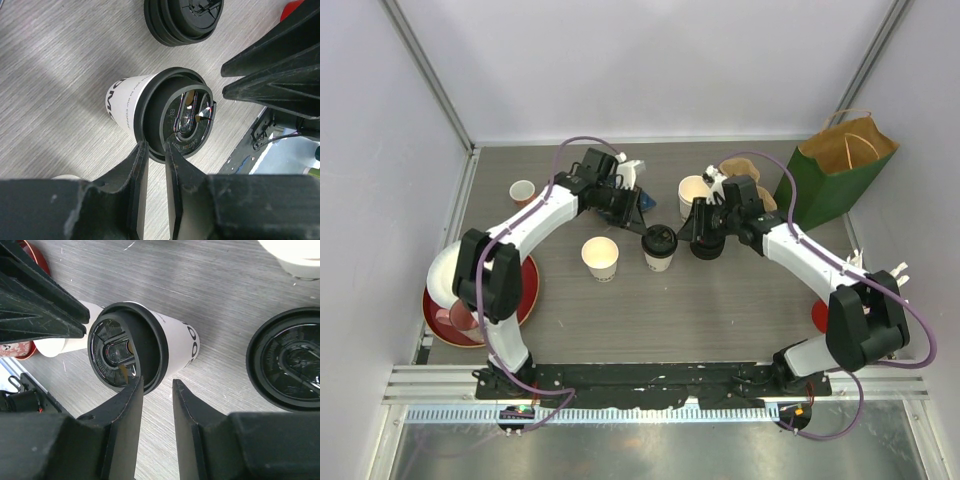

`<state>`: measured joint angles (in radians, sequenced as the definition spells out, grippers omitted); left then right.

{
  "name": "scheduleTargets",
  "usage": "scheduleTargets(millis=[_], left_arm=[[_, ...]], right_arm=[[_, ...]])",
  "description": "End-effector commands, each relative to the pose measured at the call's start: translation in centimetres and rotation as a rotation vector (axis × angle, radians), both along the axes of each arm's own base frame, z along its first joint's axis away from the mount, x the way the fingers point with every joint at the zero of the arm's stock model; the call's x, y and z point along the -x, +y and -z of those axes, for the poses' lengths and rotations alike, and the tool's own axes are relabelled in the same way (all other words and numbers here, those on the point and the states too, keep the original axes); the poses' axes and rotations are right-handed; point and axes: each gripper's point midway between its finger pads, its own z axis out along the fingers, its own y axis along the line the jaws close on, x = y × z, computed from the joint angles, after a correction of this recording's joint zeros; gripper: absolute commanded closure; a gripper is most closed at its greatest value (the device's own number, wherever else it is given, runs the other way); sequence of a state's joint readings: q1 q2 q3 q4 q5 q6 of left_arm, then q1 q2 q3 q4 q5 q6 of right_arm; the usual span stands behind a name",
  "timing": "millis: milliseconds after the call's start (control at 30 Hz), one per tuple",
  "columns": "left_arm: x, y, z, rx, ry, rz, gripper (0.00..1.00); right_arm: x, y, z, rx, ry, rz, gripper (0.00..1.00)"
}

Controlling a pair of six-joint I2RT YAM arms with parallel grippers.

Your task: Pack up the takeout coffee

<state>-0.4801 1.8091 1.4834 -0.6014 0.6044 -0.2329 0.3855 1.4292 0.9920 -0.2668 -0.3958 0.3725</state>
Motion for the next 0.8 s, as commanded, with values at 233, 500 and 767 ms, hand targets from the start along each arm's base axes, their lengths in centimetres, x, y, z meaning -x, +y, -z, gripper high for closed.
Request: scheduleTargets(millis=[233, 500, 767], left_arm=[[0.1, -1.2, 1.0, 0.047, 0.051, 0.010, 0.81], [0.6, -1.0, 2.0, 0.036, 0.077, 0.014, 0.84], [1.7, -0.5, 4.8, 0.009, 0.159, -0.007, 0.88]], right_arm=[[-0.3, 1.3, 1.1, -0.058, 0.027, -0.009, 0.69], [-0.7, 1.2, 1.6, -0.053, 0.035, -0.003, 0.74], [0.2, 1.3, 4.0, -0.069, 0.091, -0.003, 0.74]])
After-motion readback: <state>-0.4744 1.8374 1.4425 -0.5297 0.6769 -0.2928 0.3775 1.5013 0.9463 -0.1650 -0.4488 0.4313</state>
